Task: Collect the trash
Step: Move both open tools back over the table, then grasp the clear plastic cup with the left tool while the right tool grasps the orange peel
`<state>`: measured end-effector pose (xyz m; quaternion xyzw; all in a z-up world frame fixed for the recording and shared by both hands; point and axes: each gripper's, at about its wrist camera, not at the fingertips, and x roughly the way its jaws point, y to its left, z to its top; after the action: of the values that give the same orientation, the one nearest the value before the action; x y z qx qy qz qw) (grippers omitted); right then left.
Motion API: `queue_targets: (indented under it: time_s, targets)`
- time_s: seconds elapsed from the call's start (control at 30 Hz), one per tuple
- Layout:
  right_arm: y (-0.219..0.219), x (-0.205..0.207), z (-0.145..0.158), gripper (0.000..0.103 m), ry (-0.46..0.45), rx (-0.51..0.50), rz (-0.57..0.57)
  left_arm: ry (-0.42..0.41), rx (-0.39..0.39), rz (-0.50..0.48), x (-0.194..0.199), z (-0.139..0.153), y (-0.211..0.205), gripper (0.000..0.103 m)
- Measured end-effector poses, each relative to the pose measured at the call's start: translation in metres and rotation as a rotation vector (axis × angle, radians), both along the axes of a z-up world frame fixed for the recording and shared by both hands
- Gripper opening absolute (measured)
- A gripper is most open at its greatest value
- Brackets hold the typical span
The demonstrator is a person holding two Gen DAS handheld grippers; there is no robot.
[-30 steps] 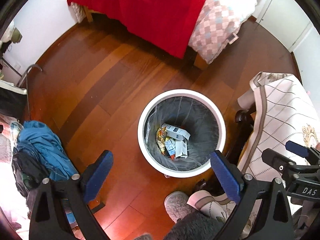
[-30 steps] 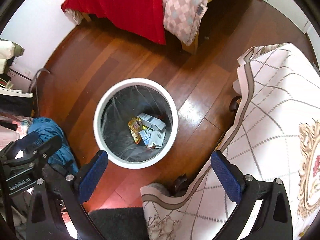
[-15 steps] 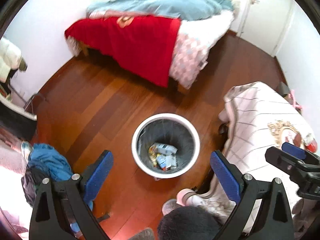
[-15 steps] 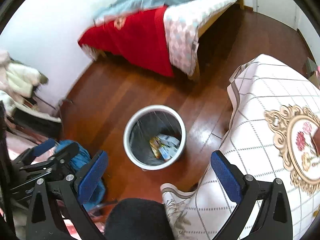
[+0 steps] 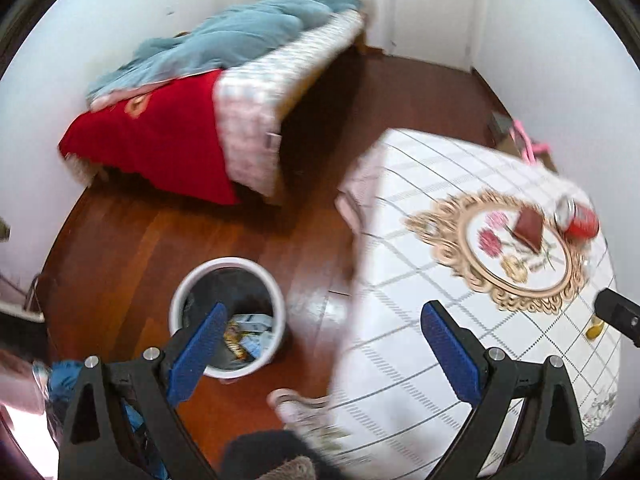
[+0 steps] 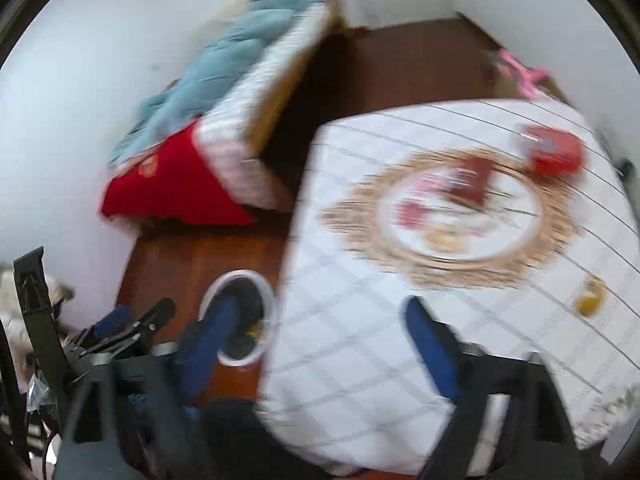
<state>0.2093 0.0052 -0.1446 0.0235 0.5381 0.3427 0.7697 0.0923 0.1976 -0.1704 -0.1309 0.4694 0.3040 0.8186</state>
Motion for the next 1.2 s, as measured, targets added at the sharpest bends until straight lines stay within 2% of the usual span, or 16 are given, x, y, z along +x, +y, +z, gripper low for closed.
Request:
queue_targets:
  time_s: [0.1,0.27,0.43,0.57,0.63,0.8,0.9,1.03,1.17,1.2]
  targets:
    - [-0.056,0.034,-0.022,0.072,0.015,-0.066,-0.099,0.066,-0.018,-0.062,0.049,-0.029,-0.034,0.099]
    - [-0.146,0.092,-0.07,0.072,0.102,-0.152,-0.273,0.151,-0.02,-0.134,0.104,-0.066,-0.078,0.099]
    - [-0.197,0.126,-0.114,0.072,0.185,-0.153,-0.371,0.236,-0.022,-0.182,0.141,-0.101,-0.108,0.099]
    - [-0.201,0.133,-0.138,0.071,0.222,-0.137,-0.368,0.28,-0.025,-0.21,0.151,-0.118,-0.125,0.099]
    - [-0.198,0.133,-0.145,0.058,0.225,-0.133,-0.364,0.292,-0.029,-0.215,0.154,-0.124,-0.131,0.099]
    - [-0.191,0.131,-0.154,0.041,0.168,-0.157,-0.367,0.294,-0.037,-0.248,0.163,-0.125,-0.149,0.099]
    - [-0.194,0.131,-0.155,0.041,0.162,-0.155,-0.36,0.284,-0.026,-0.279,0.171,-0.122,-0.162,0.099]
    - [-0.208,0.134,-0.153,0.041,0.19,-0.104,-0.395,0.278,-0.032,-0.304,0.182,-0.119,-0.175,0.099]
    - [-0.2,0.138,-0.154,0.04,0.145,-0.14,-0.367,0.271,-0.039,-0.335,0.195,-0.116,-0.191,0.099]
    - [-0.198,0.138,-0.153,0.037,0.132,-0.15,-0.362,0.265,-0.047,-0.346,0.198,-0.115,-0.195,0.099]
